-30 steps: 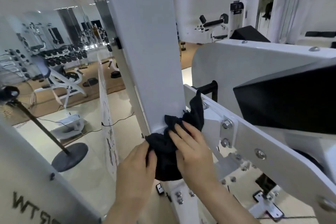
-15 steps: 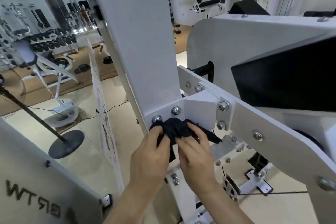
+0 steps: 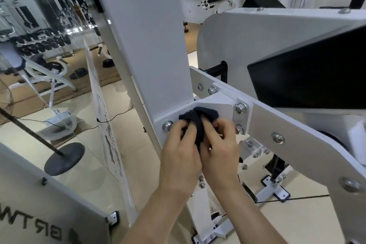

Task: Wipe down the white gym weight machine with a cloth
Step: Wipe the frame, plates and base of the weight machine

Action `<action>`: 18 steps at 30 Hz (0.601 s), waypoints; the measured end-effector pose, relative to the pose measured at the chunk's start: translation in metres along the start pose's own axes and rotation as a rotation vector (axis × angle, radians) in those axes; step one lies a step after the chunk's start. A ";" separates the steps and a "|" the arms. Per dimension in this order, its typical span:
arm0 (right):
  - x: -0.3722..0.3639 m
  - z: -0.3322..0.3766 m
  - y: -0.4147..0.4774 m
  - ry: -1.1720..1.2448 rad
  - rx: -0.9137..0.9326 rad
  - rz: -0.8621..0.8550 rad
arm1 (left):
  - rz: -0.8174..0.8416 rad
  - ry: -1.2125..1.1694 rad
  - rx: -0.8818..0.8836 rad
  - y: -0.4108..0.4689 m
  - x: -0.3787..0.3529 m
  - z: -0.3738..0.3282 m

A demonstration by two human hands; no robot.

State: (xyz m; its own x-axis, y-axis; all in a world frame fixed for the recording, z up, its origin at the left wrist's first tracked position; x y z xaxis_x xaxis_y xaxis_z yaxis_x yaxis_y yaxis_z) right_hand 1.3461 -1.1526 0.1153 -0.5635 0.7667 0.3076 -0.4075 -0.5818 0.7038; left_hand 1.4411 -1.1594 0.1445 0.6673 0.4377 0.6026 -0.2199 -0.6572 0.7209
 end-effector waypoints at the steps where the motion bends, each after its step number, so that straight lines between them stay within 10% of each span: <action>1: 0.000 0.001 0.005 -0.002 0.037 0.031 | 0.024 0.024 -0.026 0.002 -0.004 -0.005; 8: 0.034 -0.033 -0.006 -0.137 0.008 0.060 | 0.198 0.059 -0.144 -0.008 -0.049 -0.021; 14: 0.025 -0.007 0.021 -0.025 0.158 0.070 | -0.056 0.010 -0.088 0.008 -0.035 -0.001; 18: 0.042 -0.015 0.021 -0.532 0.444 0.033 | -0.069 0.035 -0.125 -0.001 -0.053 -0.010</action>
State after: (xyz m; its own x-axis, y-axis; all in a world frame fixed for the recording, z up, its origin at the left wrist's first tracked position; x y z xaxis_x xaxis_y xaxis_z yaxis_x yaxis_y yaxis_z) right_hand 1.3032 -1.1361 0.1333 -0.0952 0.8455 0.5254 0.0004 -0.5278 0.8494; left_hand 1.3989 -1.1758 0.1150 0.6592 0.5016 0.5603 -0.2628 -0.5445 0.7966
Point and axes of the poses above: each hand's wrist, its own y-axis towards the middle knuckle, its own x-axis out of the back of the hand, z = x × y, the point moved 3 cm from there along y, towards the middle knuckle
